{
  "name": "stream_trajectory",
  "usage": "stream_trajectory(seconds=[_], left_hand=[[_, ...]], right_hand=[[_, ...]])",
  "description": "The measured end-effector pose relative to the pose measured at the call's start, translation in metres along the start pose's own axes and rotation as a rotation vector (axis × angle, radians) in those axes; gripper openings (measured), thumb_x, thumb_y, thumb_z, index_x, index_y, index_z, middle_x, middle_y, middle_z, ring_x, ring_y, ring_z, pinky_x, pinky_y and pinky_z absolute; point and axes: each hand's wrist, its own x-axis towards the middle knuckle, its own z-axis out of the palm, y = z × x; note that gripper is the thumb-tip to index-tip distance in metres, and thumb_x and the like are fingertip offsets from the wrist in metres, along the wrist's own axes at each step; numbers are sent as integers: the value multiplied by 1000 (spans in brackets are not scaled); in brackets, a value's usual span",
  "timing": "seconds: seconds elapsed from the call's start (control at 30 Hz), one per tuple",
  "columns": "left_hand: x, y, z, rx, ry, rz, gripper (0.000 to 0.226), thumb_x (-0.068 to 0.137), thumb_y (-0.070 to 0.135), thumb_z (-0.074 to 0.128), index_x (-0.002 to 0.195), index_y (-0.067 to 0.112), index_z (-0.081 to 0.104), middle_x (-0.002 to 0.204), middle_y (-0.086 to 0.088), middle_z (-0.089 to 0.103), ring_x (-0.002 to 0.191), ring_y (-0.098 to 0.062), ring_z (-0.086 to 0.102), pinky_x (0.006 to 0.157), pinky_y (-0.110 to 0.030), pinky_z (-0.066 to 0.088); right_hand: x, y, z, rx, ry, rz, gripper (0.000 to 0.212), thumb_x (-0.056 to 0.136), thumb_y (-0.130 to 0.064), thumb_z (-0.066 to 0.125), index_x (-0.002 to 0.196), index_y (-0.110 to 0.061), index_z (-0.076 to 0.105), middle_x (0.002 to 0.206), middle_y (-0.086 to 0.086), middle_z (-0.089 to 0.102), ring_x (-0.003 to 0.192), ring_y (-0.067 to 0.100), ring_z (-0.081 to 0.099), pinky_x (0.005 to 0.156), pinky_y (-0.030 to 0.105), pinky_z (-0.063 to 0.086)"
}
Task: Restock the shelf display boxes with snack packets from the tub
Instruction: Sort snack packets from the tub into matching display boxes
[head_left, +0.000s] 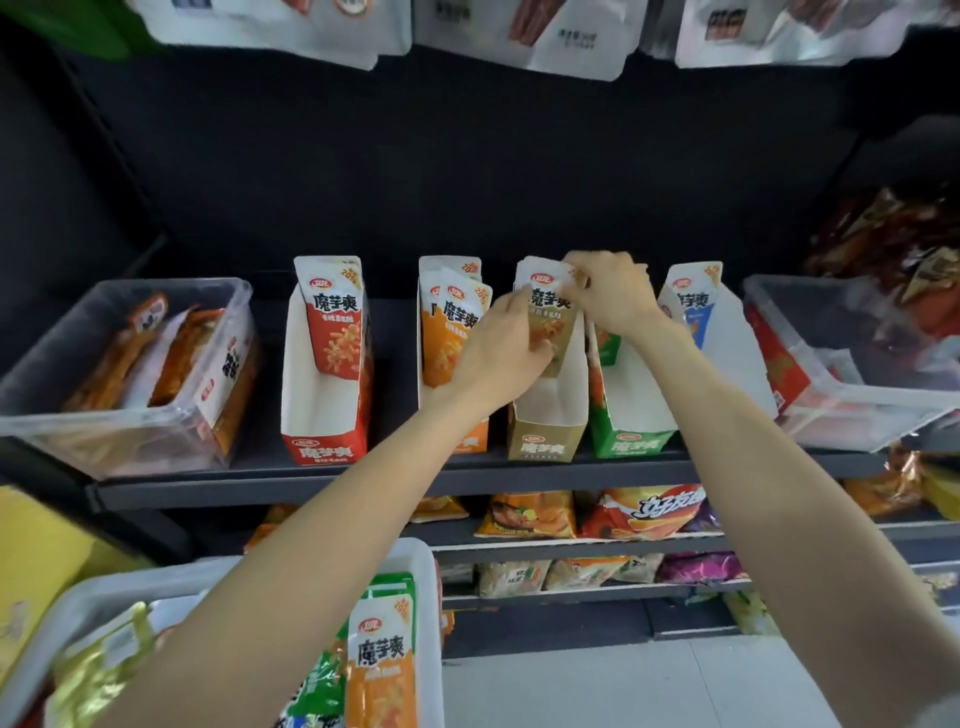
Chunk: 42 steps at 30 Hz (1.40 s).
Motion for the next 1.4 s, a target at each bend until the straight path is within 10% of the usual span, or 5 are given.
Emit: stream_trajectory(seconds=[0.33, 0.63, 0.9, 1.23, 1.4], left_hand=[[-28, -6, -7, -149, 142, 72, 46, 91, 21, 59, 135, 18, 47, 119, 3, 61, 104, -8, 58, 85, -30, 54], [-196, -77, -53, -204, 443, 103, 26, 95, 26, 48, 90, 13, 70, 63, 11, 60, 54, -8, 58, 51, -32, 47], [-317, -178, -59, 333, -184, -302, 59, 79, 56, 53, 127, 23, 56, 115, 0, 63, 107, -27, 57, 84, -40, 49], [-325, -168, -38, 442, -112, -454, 44, 82, 48, 64, 112, 18, 51, 105, -2, 60, 102, -22, 52, 82, -31, 39], [-327, -169, -56, -166, 121, -486, 47, 83, 30, 70, 125, 23, 50, 111, 13, 57, 102, -2, 54, 77, -16, 41]], right_hand=[[-47, -6, 20, 263, 608, -38, 19, 89, -9, 56, 104, -11, 68, 107, 7, 61, 96, 18, 57, 75, 22, 44], [-215, -116, 59, 579, 48, -187, 15, 90, -11, 60, 100, -18, 69, 93, -10, 67, 78, -2, 57, 69, 9, 45], [-255, -186, 156, 228, -561, -285, 42, 93, -25, 54, 134, -22, 50, 135, -1, 51, 124, 19, 46, 99, 36, 42], [-267, -204, 194, -16, -433, -273, 49, 82, -39, 70, 123, -18, 51, 123, 2, 45, 115, 22, 41, 99, 32, 32], [-257, -207, 166, 630, -265, 93, 13, 87, -20, 69, 92, -16, 57, 89, -7, 65, 82, 11, 62, 77, 29, 50]])
